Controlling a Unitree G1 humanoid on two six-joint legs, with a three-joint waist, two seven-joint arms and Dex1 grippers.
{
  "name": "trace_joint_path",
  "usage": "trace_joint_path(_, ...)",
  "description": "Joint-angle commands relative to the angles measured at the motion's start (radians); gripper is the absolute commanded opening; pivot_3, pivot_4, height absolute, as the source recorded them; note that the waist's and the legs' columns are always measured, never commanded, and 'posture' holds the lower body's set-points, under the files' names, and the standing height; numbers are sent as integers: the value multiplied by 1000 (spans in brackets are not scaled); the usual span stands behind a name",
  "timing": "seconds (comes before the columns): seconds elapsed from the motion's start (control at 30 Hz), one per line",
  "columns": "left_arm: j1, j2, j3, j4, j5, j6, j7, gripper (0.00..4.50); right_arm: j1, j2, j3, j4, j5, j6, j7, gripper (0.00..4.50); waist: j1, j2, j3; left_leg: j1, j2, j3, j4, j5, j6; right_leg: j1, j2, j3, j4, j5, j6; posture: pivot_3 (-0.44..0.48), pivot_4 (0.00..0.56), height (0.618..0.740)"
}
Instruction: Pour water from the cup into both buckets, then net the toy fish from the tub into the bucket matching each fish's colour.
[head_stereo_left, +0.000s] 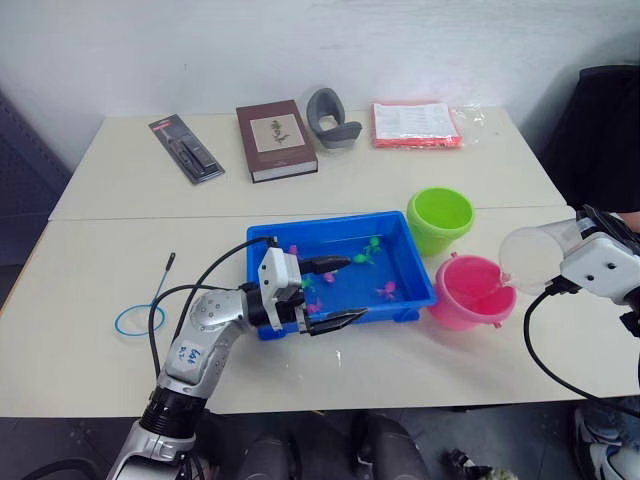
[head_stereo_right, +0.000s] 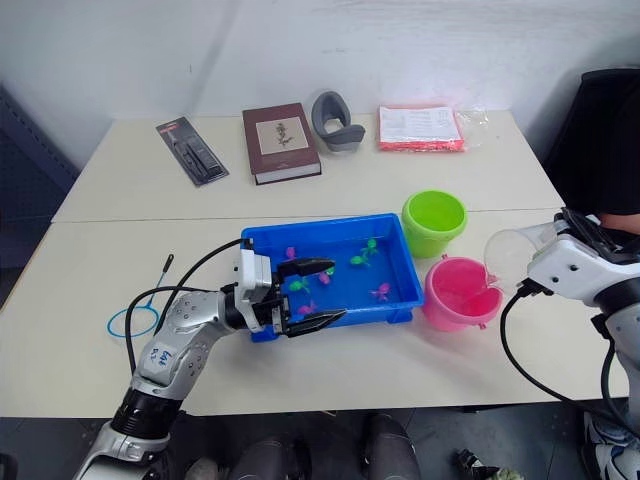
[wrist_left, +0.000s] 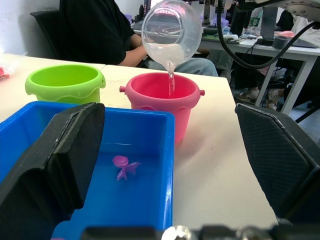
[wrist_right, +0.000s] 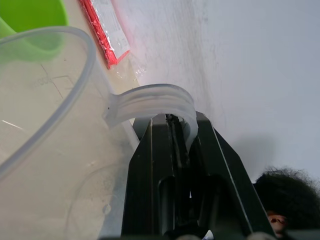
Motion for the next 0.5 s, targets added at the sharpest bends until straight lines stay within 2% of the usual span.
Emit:
trace_joint_path(0.03, -17, -8, 2, -11, 6, -25, 0, 4500, -7, 14, -36, -1, 1, -12, -25, 54, 0, 0, 0, 0, 0, 0, 0, 0, 0, 0, 0, 0, 0, 0, 0, 0, 150, 740)
trace_joint_path(0.27, -7, -2, 12, -16, 5, -26, 5, 4500, -13, 50, -53, 12, 42, 8, -21, 54, 0, 0, 0, 0, 0, 0, 0, 0, 0, 0, 0, 0, 0, 0, 0, 0, 150, 740)
trace_joint_path(0.4, 5, 9, 26, -26, -2, -17, 12, 4500, -47, 121, -100, -9, 167, 105, -11, 54, -1, 0, 0, 0, 0, 0, 1, 0, 0, 0, 0, 0, 0, 0, 0, 0, 150, 740)
trace_joint_path(0.5, 14, 23, 57, -28, -11, -30, 14, 4500, -87, 167, -157, -40, 296, 255, 4, 54, -1, 0, 0, 0, 0, 0, 1, 0, 0, 0, 0, 0, 0, 0, 0, 0, 150, 740)
